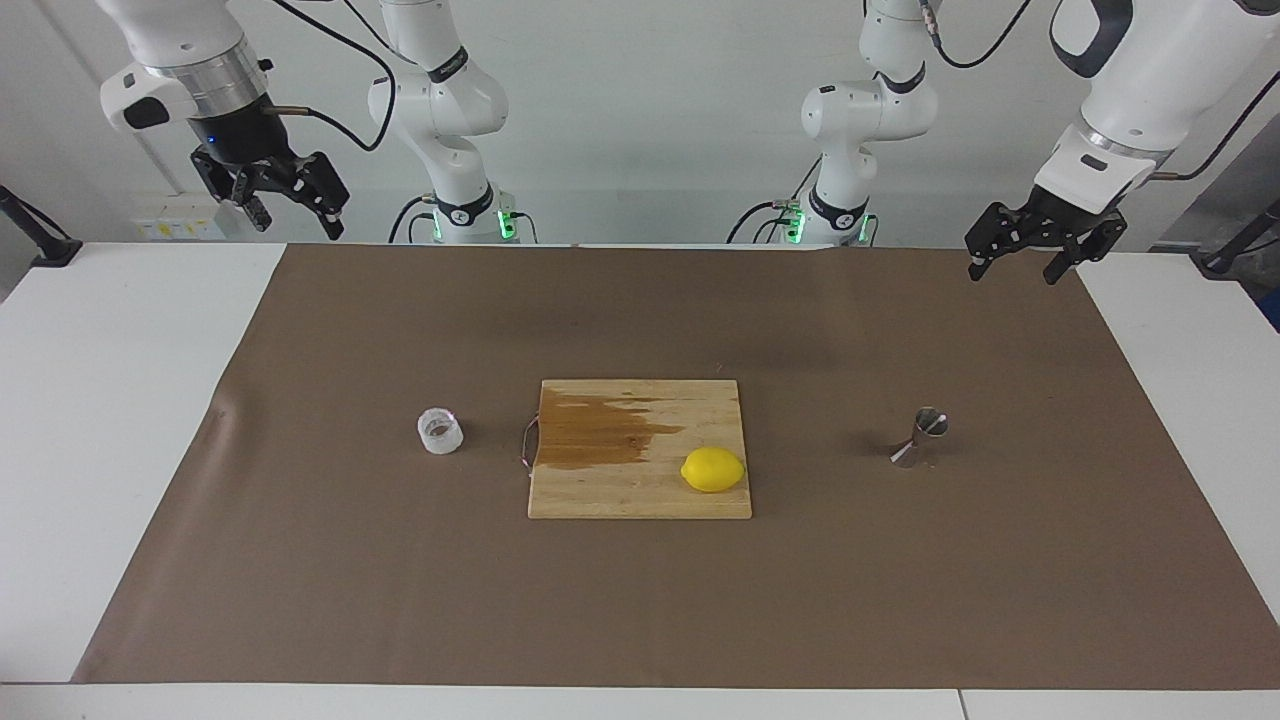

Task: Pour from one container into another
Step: 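Reach the open left gripper toward the small metal cup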

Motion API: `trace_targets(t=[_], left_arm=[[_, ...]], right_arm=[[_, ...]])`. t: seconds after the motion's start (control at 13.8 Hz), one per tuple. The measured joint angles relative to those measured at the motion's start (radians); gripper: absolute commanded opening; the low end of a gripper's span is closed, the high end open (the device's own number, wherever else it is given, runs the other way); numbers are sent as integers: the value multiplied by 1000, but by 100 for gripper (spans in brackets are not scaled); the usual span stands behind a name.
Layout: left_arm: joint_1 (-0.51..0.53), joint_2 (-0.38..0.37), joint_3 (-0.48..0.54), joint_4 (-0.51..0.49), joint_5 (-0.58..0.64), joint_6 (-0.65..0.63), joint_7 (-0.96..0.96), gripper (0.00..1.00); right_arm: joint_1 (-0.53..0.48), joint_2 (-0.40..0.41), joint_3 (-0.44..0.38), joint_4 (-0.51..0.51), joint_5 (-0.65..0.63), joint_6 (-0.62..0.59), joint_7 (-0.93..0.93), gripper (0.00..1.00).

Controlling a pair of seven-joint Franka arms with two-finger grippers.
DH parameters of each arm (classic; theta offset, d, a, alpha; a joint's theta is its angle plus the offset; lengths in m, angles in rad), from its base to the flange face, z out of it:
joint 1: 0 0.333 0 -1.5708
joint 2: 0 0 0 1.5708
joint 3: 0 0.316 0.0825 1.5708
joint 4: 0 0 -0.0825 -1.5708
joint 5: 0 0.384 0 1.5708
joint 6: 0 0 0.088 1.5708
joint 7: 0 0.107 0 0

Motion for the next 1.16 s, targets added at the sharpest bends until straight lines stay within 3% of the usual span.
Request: trace_targets(t=[0.22, 0.51, 1.16], left_arm=[[37, 31, 2, -21, -83, -1, -67, 100], [139, 169, 2, -17, -182, -14, -98, 100], [223, 397, -16, 11, -500, -107, -592, 100]], right_arm=[[0, 0, 0, 0, 0, 0, 0, 100], [0, 0, 0, 0, 0, 0, 0, 100], [0, 0, 0, 0, 0, 0, 0, 100]])
